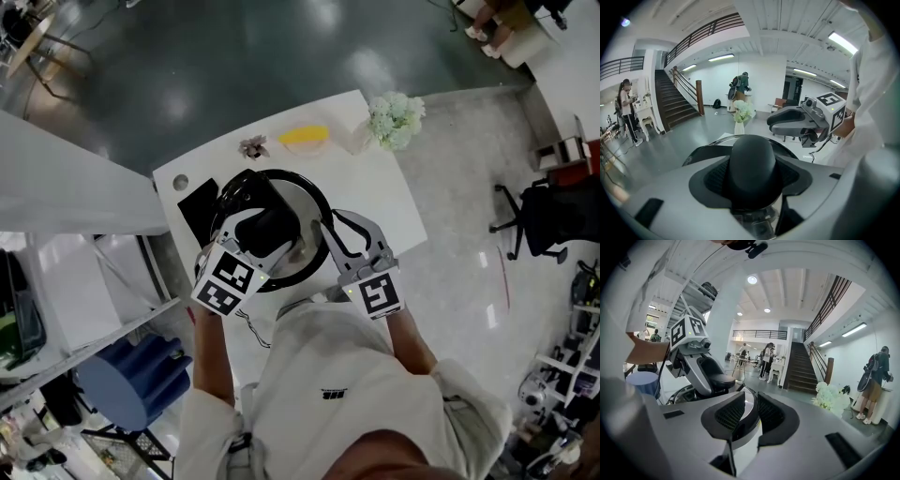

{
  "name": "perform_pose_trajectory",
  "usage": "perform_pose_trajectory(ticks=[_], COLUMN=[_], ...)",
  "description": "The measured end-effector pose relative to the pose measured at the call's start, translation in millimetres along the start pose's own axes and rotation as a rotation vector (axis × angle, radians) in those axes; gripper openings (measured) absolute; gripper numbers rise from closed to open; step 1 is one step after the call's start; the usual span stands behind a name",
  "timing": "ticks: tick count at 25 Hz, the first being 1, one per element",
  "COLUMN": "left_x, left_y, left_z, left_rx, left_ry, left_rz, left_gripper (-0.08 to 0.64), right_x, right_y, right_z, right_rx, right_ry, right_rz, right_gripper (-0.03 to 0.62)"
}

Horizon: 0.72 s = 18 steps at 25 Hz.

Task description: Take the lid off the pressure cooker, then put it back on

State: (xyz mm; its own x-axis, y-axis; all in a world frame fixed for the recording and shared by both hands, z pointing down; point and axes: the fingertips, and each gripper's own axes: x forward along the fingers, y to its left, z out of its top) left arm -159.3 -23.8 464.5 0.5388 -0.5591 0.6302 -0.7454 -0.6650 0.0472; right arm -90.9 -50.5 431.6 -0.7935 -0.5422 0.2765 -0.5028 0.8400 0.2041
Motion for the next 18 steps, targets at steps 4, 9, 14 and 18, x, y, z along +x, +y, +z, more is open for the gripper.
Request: perform_pose_trajectory(ticks=[4,9,14,18], left_x=[9.3,22.0,37.9,49.4], left_y=[-5.3,-15.1,-25.3,-35.1], left_z=[14.2,30.6,48.0,60.6], left_rx=[0.003,0.012,0.022,0.030], left_ry=[-0.006,-0.010,-0.012,-0.014], left_rz=[0.010,0.014,0.011,0.004], left_gripper=[0.286,0.286,0.287,0.287], right_x=[-10.2,-25.2,-41.3,-53.7], right_y=[-13.6,-31.6,-53.8,-67.1], right_z=[-1.1,-4.4,-8.4,-12.5], right_rx=[0.001,0.004,0.008,0.016], right_ry=[-0.013,-0.024,-0.033,-0.037], right_rz=[-0.003,-0.017,-0.039,-0.055], right_gripper=[0.078,0.078,0.078,0.078])
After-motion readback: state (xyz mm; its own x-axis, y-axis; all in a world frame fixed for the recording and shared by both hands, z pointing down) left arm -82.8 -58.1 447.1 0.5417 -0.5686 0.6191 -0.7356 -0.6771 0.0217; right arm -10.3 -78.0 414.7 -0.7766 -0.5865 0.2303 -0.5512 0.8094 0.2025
